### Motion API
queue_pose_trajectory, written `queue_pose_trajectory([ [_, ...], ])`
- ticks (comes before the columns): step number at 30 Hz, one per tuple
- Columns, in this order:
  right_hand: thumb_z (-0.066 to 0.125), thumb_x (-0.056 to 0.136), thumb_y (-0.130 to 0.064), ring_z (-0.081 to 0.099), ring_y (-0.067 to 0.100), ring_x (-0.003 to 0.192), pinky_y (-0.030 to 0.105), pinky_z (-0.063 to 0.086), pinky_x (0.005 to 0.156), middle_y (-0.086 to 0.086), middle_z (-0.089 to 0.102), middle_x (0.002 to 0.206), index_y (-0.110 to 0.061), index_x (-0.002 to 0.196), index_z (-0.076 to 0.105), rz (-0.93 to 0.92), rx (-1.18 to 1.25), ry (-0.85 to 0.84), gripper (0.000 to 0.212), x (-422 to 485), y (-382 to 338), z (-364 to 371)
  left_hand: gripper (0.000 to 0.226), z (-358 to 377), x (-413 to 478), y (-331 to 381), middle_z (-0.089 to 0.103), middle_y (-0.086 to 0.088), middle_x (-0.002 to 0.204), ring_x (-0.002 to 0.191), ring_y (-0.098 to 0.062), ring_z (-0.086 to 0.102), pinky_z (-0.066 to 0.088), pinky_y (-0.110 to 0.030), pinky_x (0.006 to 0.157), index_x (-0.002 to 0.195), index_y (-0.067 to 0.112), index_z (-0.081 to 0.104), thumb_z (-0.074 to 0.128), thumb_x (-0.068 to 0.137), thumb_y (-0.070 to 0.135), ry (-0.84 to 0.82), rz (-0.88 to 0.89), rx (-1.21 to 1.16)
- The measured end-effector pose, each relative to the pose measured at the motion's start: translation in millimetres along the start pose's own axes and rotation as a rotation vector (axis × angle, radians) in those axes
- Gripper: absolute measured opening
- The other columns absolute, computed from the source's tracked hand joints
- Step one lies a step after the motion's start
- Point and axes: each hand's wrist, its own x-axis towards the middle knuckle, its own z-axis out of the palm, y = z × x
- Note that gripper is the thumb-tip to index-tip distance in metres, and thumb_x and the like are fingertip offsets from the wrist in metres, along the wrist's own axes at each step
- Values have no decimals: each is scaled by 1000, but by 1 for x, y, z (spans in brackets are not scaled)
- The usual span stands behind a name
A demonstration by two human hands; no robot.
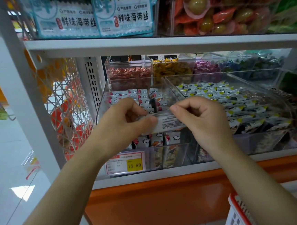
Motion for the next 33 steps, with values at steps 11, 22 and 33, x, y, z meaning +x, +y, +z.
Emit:
queue_pose_trajectory([
  [11,64,86,-13,64,1,65,16,51,57,-12,69,67,-26,69,72,96,147,-167,23,3,1,-8,53,-20,0,1,57,-26,75,61,-17,53,45,-8,57,78,-4,64,63,64,46,-180,-6,-45],
  [22,64,85,-15,70,21,67,33,59,55,5,71,69,-17,68,73,280,261,-195,20,5,2,-7,9,-6,0,1,66,2,82,65,-10,64,45,-11,50,91,30,61,65,83,29,-179,7,48],
  [33,63,73,-15,68,24,66,27,55,48,16,67,78,-4,74,68,402,373,-364,12,9,10,-24,26,-8,3,0,66,2,98,78,0,64,47,-8,60,110,22,65,62,84,16,-171,48,-47],
])
